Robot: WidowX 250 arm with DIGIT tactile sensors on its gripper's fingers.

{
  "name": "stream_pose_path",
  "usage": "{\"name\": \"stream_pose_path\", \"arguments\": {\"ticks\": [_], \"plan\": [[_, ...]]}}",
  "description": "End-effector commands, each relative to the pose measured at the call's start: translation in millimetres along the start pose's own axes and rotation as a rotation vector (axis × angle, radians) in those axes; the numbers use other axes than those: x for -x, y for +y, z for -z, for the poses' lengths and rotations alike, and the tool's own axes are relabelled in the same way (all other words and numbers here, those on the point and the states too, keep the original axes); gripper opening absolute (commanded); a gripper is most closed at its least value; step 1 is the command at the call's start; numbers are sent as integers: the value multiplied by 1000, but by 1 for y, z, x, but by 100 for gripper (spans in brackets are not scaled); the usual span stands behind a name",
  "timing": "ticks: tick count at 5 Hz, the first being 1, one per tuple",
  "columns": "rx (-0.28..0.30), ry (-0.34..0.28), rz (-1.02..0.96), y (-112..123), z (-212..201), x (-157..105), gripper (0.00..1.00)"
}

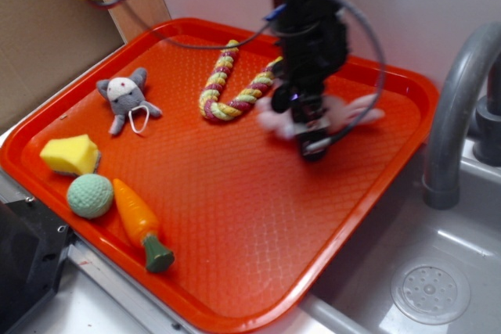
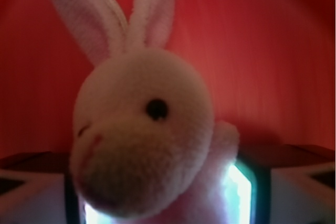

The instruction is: Grab the pink bunny.

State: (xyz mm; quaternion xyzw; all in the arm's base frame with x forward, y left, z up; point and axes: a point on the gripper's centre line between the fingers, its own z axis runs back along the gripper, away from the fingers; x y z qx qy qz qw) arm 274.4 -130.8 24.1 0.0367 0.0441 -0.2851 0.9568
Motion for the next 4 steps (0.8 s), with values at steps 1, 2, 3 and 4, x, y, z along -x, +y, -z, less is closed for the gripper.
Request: {"name": "stream_pose_path", "arguments": {"ticks": [1, 2, 3, 4], "plan": [[-89, -33, -502, 11, -100, 69, 0], [-109, -38, -732, 6, -138, 95, 0], [-49, -70, -789, 5, -178, 122, 0], [-36, -196, -662, 0, -188, 129, 0]]}}
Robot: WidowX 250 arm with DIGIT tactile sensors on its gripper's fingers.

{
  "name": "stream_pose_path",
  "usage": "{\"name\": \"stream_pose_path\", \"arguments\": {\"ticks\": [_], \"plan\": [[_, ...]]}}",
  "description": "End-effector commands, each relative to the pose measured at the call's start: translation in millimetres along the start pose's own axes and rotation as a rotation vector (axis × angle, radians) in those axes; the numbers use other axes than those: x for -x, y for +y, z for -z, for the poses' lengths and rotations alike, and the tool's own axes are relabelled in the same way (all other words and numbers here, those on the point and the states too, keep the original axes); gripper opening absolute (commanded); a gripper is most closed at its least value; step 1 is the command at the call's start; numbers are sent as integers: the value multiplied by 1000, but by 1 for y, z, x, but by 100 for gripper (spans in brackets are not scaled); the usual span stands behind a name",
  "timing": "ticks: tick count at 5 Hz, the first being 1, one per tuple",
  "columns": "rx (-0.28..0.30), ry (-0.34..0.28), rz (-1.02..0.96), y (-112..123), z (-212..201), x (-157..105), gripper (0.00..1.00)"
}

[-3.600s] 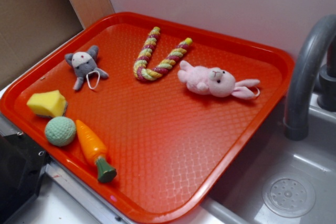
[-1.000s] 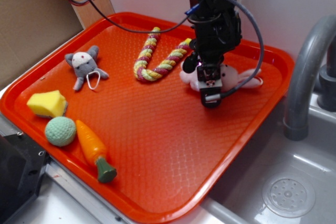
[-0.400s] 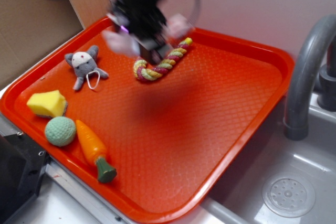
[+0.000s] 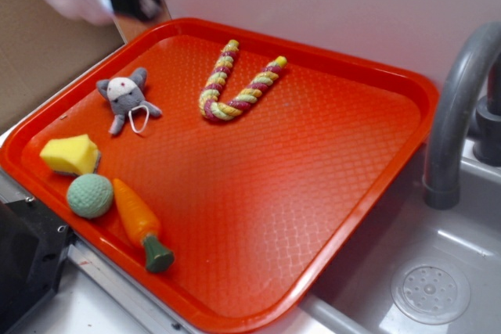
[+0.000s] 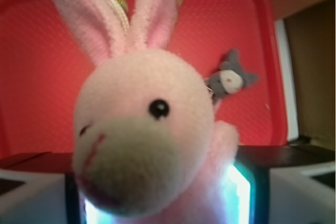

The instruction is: Grab the pink bunny.

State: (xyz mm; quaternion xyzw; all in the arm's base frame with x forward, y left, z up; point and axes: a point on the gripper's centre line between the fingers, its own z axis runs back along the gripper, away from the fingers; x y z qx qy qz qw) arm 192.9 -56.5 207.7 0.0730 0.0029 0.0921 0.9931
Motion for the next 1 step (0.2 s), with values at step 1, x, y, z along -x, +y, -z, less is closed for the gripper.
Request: {"name": "stream_pose_path", "arguments": {"ticks": [1], "plan": [[59, -181, 133, -12, -21, 11, 0]]}}
